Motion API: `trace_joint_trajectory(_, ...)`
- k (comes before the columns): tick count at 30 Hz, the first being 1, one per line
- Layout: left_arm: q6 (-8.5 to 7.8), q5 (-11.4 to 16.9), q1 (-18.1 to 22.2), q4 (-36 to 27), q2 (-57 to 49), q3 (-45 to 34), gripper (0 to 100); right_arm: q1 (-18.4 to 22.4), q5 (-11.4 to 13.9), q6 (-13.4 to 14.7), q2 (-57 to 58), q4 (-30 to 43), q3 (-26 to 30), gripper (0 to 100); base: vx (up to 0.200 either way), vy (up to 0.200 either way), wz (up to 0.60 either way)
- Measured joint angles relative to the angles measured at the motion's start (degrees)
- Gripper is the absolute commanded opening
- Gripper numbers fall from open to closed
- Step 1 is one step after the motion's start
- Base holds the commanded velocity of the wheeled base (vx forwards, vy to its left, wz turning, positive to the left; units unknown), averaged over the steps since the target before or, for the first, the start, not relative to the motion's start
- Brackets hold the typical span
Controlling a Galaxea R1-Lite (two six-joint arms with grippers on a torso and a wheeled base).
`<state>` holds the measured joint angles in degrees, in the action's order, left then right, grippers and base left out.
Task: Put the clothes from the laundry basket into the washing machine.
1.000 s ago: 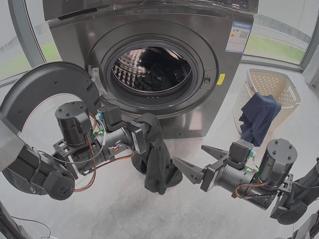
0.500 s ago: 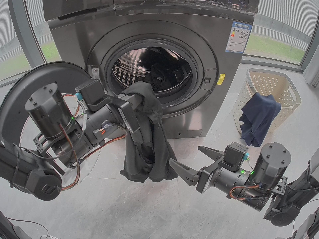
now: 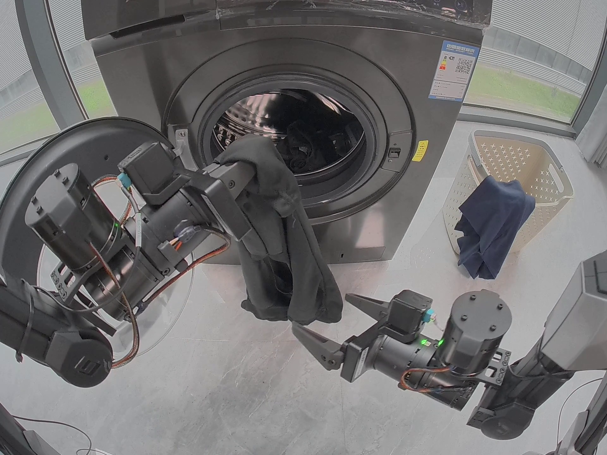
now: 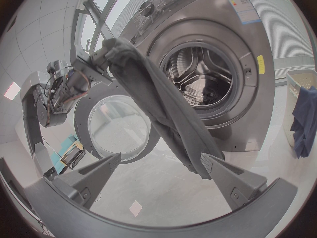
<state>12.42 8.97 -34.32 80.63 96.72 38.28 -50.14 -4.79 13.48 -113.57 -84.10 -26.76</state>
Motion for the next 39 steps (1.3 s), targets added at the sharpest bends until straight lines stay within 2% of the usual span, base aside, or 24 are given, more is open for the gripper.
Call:
trace_joint_trajectory(5, 0.40, -0.02, -0.07, 0.00, 0.02, 1.18, 0, -0.74, 1.21, 0.41, -4.49, 1.12, -4.02, 100, 0.000, 0.000, 0.00)
trace_joint_trajectory(13, 0.55, -1.83, 0.59, -2.24, 0.09, 2.86, 0, -1.01, 2.17, 3.89, -11.93, 4.51, -14.01, 100, 0.000, 0.000, 0.00)
trace_joint_trajectory(17, 0.60, -2.40, 0.69, -2.65, 0.16, 3.23, 0, -1.01, 2.94, 4.55, -15.09, 6.51, -19.16, 100, 0.000, 0.000, 0.00)
trace_joint_trajectory(33, 0.63, -3.32, 0.44, -2.79, 0.46, 3.97, 0, 0.41, 3.90, 4.79, -26.59, 12.91, -35.84, 100, 0.000, 0.000, 0.00)
trace_joint_trajectory(39, 0.63, -3.34, 0.26, -2.73, 0.44, 4.06, 0, 3.43, 3.82, 3.97, -29.51, 14.93, -38.95, 100, 0.000, 0.000, 0.00)
